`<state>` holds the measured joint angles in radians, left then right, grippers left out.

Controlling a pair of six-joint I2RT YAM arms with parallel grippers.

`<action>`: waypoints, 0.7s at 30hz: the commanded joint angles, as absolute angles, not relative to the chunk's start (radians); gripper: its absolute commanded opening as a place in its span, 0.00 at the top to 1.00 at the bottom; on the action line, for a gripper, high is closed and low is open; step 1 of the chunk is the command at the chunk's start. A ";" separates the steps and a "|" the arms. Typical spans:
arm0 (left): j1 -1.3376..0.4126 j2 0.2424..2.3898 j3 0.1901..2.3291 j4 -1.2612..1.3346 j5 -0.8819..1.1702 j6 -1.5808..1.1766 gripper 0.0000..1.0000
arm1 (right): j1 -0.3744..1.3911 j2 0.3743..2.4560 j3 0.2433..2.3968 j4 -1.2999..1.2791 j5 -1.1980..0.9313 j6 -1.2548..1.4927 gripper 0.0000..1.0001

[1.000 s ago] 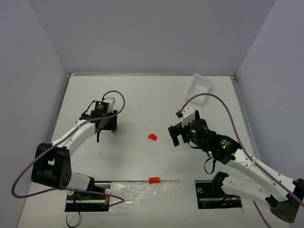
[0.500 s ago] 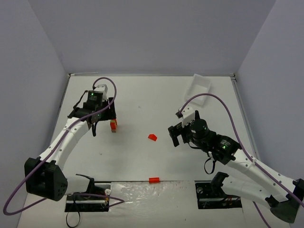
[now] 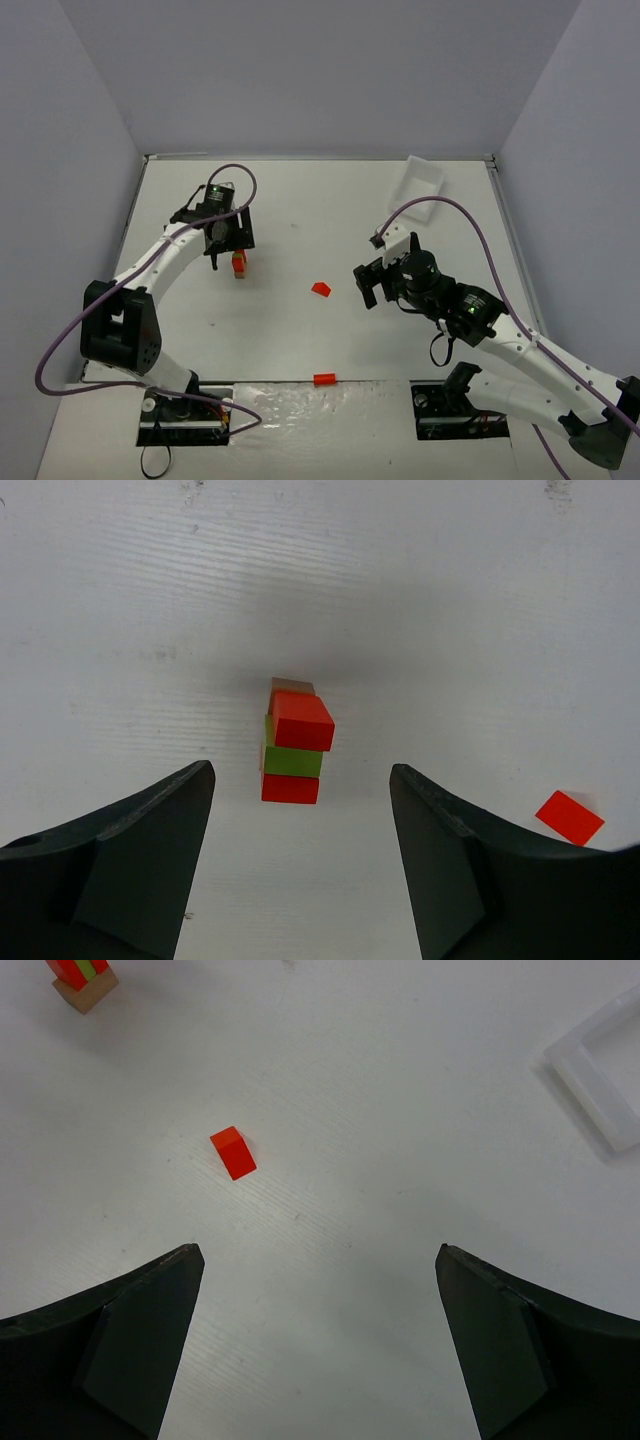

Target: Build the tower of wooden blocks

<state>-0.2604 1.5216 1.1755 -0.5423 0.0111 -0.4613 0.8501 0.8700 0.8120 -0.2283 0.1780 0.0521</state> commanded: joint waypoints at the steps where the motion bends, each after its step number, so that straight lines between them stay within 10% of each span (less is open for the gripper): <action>1: -0.257 1.538 1.236 -0.538 -0.020 -0.482 0.32 | 0.844 0.881 0.846 -0.168 0.189 0.052 0.00; 21: -0.274 1.656 1.287 -0.546 -0.053 -0.469 0.43 | 0.843 0.899 0.839 -0.167 0.183 0.052 0.00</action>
